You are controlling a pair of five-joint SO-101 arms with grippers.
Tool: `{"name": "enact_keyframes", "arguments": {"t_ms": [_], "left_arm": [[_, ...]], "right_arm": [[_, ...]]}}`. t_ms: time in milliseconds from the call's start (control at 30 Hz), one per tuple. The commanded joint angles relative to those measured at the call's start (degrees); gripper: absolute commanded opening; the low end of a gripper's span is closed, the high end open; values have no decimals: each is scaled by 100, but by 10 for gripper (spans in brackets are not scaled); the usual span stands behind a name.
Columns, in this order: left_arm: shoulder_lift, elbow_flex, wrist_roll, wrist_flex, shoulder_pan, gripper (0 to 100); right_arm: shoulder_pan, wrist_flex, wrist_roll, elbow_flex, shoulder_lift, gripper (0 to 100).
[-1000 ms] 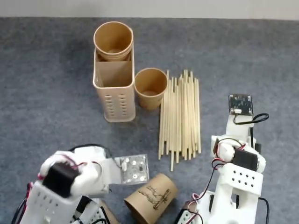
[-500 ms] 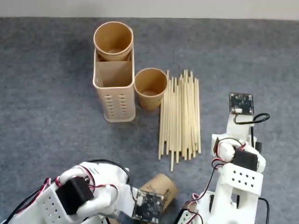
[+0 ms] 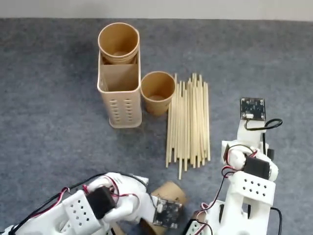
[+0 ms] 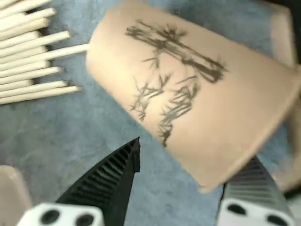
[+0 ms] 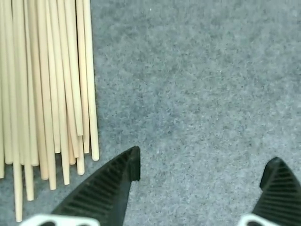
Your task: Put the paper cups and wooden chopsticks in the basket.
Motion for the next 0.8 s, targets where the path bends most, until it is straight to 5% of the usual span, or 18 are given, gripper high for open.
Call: {"name": "enact_keyframes", "arguments": {"t_ms": [0, 233, 600, 767], "left_arm": [[-75, -22, 35, -554, -848, 267], [-92, -505, -123, -651, -1727, 0], [-40, -2193, 44, 510, -1780, 4], [-22, -1912, 35, 870, -1868, 48]], "right_arm": [[-57, -66, -26, -13, 13, 393], [-268, -66, -35, 84, 13, 393], [-330, -75, -35, 163, 13, 393], [-330, -66, -35, 171, 13, 393]]}}
